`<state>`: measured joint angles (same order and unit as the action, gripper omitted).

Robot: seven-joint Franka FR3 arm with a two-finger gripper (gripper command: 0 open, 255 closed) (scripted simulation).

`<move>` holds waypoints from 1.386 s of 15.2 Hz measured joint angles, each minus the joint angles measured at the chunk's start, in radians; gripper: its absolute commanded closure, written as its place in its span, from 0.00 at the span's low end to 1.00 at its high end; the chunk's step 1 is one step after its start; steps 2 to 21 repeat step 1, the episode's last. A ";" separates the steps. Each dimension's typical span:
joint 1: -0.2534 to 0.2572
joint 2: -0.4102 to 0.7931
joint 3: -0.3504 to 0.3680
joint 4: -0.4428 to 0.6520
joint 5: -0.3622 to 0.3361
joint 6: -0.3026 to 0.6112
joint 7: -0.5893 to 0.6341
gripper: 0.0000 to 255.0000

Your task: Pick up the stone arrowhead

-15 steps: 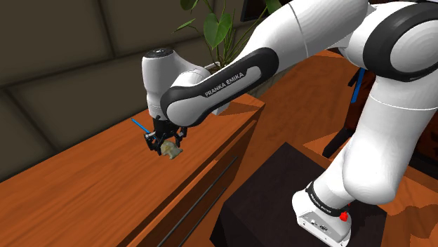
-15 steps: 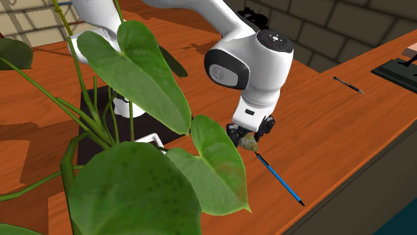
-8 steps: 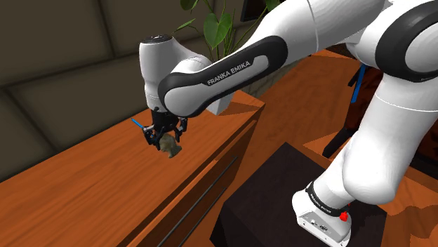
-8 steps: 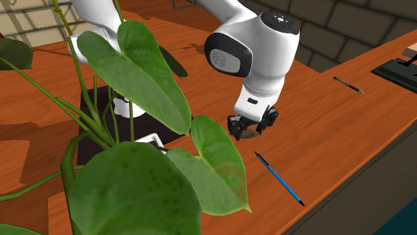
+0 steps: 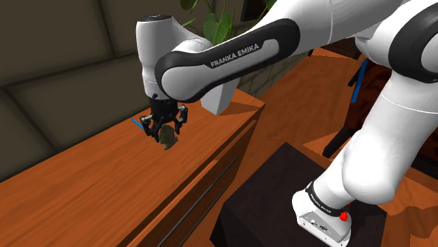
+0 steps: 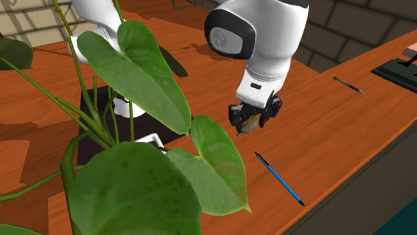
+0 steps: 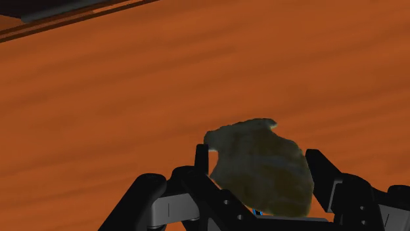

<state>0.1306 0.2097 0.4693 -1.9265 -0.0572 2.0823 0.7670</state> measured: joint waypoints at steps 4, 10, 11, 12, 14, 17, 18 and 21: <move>-0.001 -0.005 0.001 0.003 0.003 -0.008 -0.002 1.00; -0.001 -0.005 0.001 0.003 0.003 -0.008 -0.002 1.00; -0.001 -0.005 0.001 0.003 0.003 -0.008 -0.002 1.00; -0.001 -0.005 0.001 0.003 0.003 -0.008 -0.002 1.00; -0.001 -0.005 0.001 0.003 0.003 -0.008 -0.002 1.00; -0.001 -0.005 0.001 0.003 0.003 -0.008 -0.002 1.00; -0.001 -0.005 0.001 0.003 0.003 -0.008 -0.002 1.00; -0.001 -0.005 0.001 0.003 0.003 -0.008 -0.002 1.00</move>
